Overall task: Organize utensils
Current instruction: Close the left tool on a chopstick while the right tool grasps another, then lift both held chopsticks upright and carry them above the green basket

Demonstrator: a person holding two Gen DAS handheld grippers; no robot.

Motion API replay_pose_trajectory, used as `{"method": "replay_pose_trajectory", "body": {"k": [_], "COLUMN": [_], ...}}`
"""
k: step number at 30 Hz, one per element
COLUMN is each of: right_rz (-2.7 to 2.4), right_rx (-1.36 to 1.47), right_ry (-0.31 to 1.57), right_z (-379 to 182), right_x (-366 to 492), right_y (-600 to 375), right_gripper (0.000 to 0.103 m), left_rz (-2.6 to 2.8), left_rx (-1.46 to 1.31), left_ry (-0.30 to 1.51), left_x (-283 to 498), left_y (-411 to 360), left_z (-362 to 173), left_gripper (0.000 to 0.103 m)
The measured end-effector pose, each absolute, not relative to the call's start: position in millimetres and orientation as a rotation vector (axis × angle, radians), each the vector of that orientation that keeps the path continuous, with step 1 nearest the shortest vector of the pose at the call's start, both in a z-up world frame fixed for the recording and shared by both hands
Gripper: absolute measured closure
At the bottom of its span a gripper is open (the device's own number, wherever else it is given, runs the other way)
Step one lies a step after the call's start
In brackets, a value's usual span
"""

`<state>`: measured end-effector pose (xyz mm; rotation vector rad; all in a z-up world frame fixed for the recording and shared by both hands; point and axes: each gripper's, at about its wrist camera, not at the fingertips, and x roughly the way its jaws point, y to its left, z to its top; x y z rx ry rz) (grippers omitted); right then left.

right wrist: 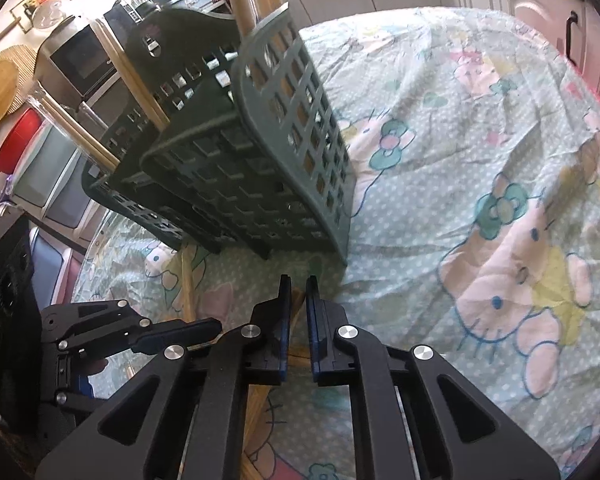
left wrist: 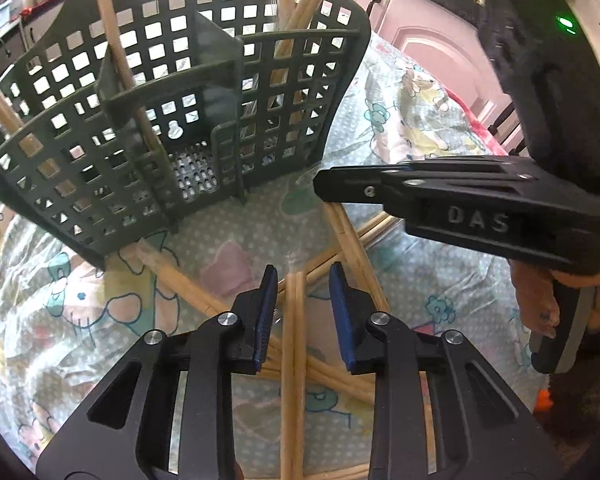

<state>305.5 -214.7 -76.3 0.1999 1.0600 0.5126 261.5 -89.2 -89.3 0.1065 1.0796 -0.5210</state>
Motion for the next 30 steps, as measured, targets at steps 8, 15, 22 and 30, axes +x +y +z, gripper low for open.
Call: {"method": "replay_pose_trajectory", "body": {"k": [8,15,22,30], "right_rz": [0.524,0.536,0.552,0.584], "right_rx": [0.168,0.147,0.162,0.149], "right_ry": [0.995,0.924,0.862,0.785], "right_z": [-52.1,-27.4,-3.9,26.6], "right_x": [289.8,272.7,257.0,239.9], "right_y": [-222.9,-222.5,-227.4,-221.0], "right_gripper": [0.095,0.096,0.096,0.097], "left_rz": [-0.525,-0.527,-0.525,-0.533], "left_rx": [0.086,0.061,-0.006,-0.022], "left_ry": [1.117,1.082,0.998,0.874], "left_x": [277.4,272.5,267.0,250.3], "left_y": [-95.4,-84.7,-66.1,-50.4], "left_z": [-87.0,-69.0,-35.9,11.0], "left_gripper": [0.095,0.096,0.096,0.096]}}
